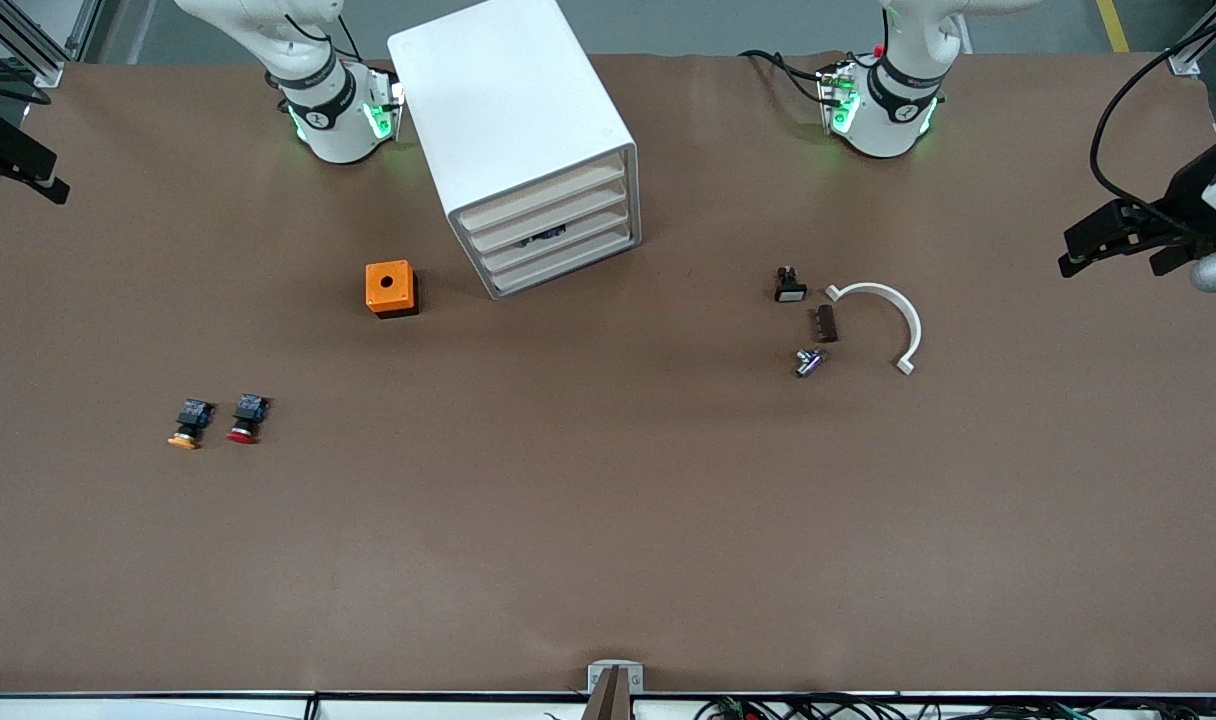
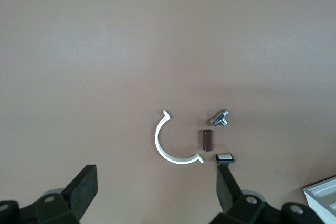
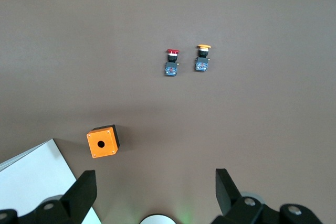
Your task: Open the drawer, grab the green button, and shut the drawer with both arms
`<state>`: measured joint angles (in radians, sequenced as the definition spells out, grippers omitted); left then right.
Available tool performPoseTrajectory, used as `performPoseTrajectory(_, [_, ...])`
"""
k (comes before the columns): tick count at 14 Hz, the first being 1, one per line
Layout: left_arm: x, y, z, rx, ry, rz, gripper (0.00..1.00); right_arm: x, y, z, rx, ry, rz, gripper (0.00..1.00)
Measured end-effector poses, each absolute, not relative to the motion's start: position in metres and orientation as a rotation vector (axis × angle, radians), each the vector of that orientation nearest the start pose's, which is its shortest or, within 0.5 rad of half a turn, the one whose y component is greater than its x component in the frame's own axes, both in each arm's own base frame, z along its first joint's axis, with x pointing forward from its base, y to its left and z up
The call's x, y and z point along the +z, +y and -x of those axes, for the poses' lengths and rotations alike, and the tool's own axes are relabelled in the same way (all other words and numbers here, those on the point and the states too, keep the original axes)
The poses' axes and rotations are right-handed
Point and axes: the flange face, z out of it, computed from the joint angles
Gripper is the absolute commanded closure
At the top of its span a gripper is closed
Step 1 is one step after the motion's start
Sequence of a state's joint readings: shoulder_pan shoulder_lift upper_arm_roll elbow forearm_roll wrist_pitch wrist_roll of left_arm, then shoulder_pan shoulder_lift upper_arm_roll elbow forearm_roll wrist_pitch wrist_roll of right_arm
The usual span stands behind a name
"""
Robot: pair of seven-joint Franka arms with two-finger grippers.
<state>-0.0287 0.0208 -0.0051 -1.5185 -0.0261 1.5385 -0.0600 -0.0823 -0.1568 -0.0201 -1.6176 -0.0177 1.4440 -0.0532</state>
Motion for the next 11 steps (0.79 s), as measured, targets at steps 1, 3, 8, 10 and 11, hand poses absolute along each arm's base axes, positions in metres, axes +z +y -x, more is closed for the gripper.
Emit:
performPoseTrajectory(1, [0.633,-0.019,-0.557,0.019,-0.046,3.167,0.0,0.674,-0.053,-0.488,0.028,0.08,3.153,0.0])
performPoseTrajectory(3, [0.623,-0.018,-0.56,0.069,-0.051,3.165,0.0,0.674,-0.053,-0.488,0.029,0.08,3.153,0.0])
performPoseTrajectory(8, [0.549,-0.035,-0.588,0.284,-0.024,3.152,0.0,0.673,-0.053,-0.488,0.033,0.08,3.153,0.0])
performPoseTrajectory(10, [0.517,-0.049,-0.598,0.371,-0.024,3.147,0.0,0.673,-0.053,-0.488,0.034,0.08,3.153,0.0])
performPoseTrajectory(11, [0.501,-0.057,-0.602,0.416,-0.042,3.148,0.0,0.673,-0.053,-0.488,0.035,0.08,3.153,0.0])
